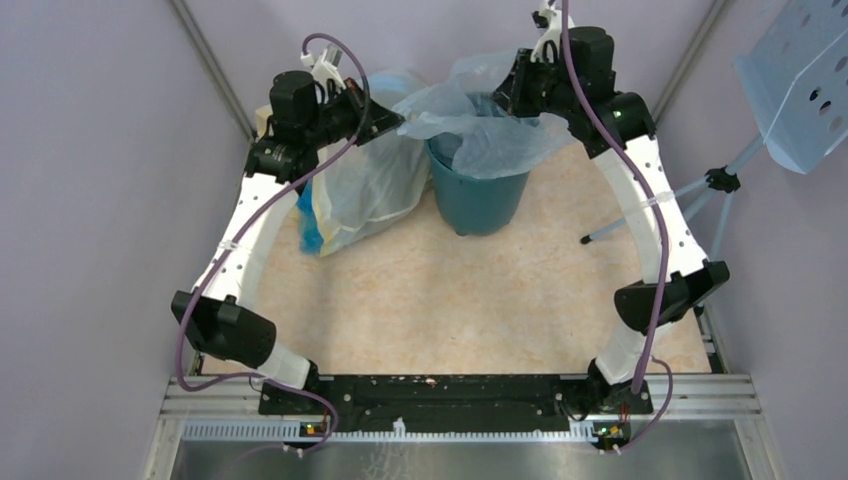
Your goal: Put the trash bags into the trash bin
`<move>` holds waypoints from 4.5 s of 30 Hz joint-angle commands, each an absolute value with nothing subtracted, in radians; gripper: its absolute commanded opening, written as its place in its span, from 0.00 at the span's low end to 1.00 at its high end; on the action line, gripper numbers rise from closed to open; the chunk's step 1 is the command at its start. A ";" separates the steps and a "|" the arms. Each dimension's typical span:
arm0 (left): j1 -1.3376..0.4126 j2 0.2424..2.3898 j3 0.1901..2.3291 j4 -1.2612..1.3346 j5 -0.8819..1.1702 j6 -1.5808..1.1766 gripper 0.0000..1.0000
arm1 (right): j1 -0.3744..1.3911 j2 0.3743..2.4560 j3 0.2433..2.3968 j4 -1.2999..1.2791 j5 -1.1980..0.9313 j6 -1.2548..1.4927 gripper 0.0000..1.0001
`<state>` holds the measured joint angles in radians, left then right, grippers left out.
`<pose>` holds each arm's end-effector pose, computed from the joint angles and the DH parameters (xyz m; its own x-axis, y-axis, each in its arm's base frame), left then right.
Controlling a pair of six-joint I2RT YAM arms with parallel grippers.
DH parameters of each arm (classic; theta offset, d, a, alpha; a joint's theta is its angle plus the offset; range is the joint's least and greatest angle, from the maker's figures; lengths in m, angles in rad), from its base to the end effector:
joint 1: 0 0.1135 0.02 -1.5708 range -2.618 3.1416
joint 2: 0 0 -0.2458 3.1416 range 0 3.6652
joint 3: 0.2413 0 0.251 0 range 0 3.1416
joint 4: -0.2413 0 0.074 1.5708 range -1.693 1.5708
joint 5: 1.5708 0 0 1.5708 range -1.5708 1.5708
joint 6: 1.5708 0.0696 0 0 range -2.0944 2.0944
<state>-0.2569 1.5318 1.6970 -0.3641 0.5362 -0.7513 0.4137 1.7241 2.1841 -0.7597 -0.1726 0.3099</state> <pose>0.3509 -0.1290 0.4319 -0.6194 -0.4440 -0.6475 0.3832 0.5489 -0.7429 0.3482 0.1659 0.4763 -0.4240 0.1419 -0.8944 -0.4378 0.8324 0.3397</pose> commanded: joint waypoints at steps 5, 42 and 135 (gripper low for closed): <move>-0.218 1.473 1.738 -0.344 0.647 -0.751 0.00 | 0.442 1.871 2.311 -0.928 -0.107 0.254 0.00; -0.127 1.444 1.692 -0.170 0.868 -0.973 0.00 | 0.508 2.085 2.075 -1.079 0.047 0.112 0.00; -0.130 1.695 1.572 -0.490 0.652 -0.580 0.00 | 0.360 1.511 1.947 -0.907 -0.063 0.283 0.54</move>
